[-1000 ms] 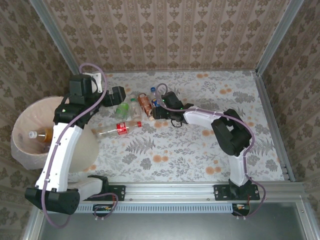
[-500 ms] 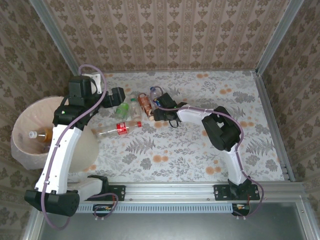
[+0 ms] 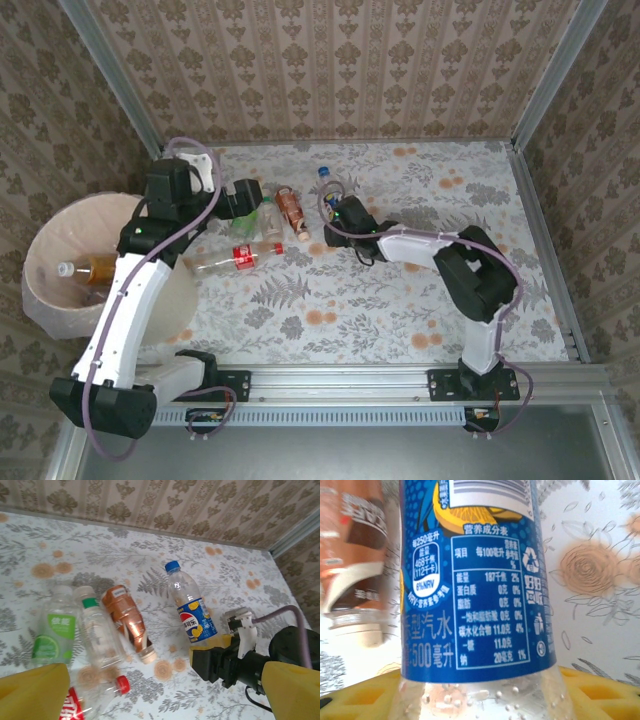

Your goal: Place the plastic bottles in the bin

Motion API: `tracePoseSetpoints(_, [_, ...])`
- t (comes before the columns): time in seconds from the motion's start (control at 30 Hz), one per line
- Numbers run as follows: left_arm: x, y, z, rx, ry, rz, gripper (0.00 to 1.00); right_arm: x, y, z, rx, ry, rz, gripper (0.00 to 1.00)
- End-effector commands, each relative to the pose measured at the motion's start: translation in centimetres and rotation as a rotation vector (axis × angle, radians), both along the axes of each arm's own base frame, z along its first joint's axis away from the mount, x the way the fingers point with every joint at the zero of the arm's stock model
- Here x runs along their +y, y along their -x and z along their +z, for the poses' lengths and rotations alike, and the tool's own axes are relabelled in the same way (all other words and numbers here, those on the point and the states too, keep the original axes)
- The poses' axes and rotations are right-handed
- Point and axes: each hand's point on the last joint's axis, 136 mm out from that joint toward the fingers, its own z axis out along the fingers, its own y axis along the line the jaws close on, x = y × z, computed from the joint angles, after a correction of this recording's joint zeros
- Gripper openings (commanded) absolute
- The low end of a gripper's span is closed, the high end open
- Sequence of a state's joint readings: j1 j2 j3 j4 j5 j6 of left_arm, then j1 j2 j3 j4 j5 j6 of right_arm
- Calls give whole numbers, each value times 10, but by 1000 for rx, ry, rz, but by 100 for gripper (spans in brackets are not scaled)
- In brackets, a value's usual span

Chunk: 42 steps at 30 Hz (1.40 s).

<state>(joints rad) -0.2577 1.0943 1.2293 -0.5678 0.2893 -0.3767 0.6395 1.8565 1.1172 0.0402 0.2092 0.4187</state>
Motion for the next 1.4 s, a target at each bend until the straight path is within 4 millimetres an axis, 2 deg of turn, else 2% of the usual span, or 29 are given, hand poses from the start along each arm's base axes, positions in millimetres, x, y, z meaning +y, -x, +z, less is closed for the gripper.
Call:
tracePoseSetpoints(0.0, [-19,-2,15,-62,94,-49,100,5,0,44,-138,-119,3,55])
tracePoseSetpoints(0.17, [-41,-9,9,-51,174,-84,100,8,17,74,-214,-215,74,54])
tracePoseSetpoints(0.3, [-69,-13,2,-36,233,-158,100,17,30,94,-253,-306,146,53])
tracePoseSetpoints(0.5, [-104,-21,-13,-25,260,-208,100,20,51,111,-262,-393,195,52])
tracePoseSetpoints(0.53, [-106,-26,-17,-18,270,-202,100,21,55,115,-271,-426,209,52])
tracePoseSetpoints(0.57, [-119,-22,-20,-6,276,-230,100,23,58,120,-280,-459,221,52])
tracePoseSetpoints(0.63, [-129,-26,-27,19,292,-239,100,28,65,127,-293,-513,250,51])
tracePoseSetpoints(0.77, [-147,-28,-31,25,315,-281,100,39,75,133,-302,-552,314,51])
tracePoseSetpoints(1.03, [-153,-45,-58,98,268,-212,100,58,92,146,-328,-586,417,52])
tracePoseSetpoints(1.1, [-156,-45,-59,104,282,-227,99,60,94,145,-319,-588,426,52])
tracePoseSetpoints(1.2, [-162,-41,-53,92,303,-270,89,61,95,143,-311,-596,432,52])
tracePoseSetpoints(1.37, [-160,-36,-45,49,301,-289,70,65,99,147,-314,-608,469,56])
